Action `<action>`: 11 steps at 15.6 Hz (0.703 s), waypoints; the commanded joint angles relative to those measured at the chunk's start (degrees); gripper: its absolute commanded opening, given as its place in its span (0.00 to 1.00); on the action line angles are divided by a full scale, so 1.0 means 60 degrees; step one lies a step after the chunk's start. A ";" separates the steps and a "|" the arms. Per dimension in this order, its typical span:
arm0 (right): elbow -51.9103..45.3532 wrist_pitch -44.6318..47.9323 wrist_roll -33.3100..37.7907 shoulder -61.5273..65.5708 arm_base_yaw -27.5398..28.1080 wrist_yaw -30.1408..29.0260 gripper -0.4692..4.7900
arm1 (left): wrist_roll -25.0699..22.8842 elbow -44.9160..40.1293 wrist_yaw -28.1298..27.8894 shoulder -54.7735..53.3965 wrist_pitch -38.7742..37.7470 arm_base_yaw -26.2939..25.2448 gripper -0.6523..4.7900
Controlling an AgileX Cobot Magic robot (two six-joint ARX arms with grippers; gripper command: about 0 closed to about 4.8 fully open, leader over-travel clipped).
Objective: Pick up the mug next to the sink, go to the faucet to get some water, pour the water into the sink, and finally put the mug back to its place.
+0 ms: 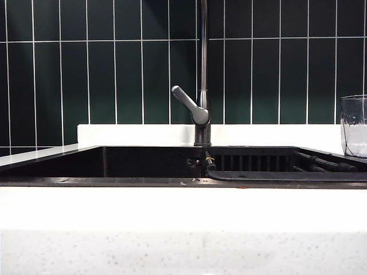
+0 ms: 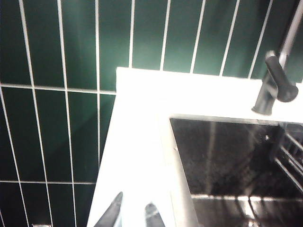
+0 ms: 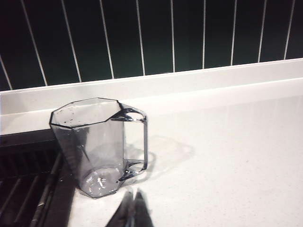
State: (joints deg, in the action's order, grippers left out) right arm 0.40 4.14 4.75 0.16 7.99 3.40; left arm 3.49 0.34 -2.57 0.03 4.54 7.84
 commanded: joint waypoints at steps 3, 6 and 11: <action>-0.0058 0.0131 0.0018 -0.0004 -0.0608 -0.0874 0.08 | -0.0004 0.0029 0.0036 -0.0011 0.0087 0.0004 0.22; -0.0055 -0.0131 0.0018 -0.0004 -0.1668 -0.0750 0.08 | -0.0004 0.0025 0.0036 -0.0011 0.0036 0.0004 0.22; -0.0058 -0.0335 0.0018 -0.0004 -0.2211 -0.0769 0.08 | -0.0004 0.0025 0.0040 -0.0011 0.0040 0.0004 0.22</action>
State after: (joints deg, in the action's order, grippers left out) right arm 0.40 1.56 4.80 0.14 -5.19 -1.28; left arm 3.49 0.32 -2.55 0.03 4.38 7.84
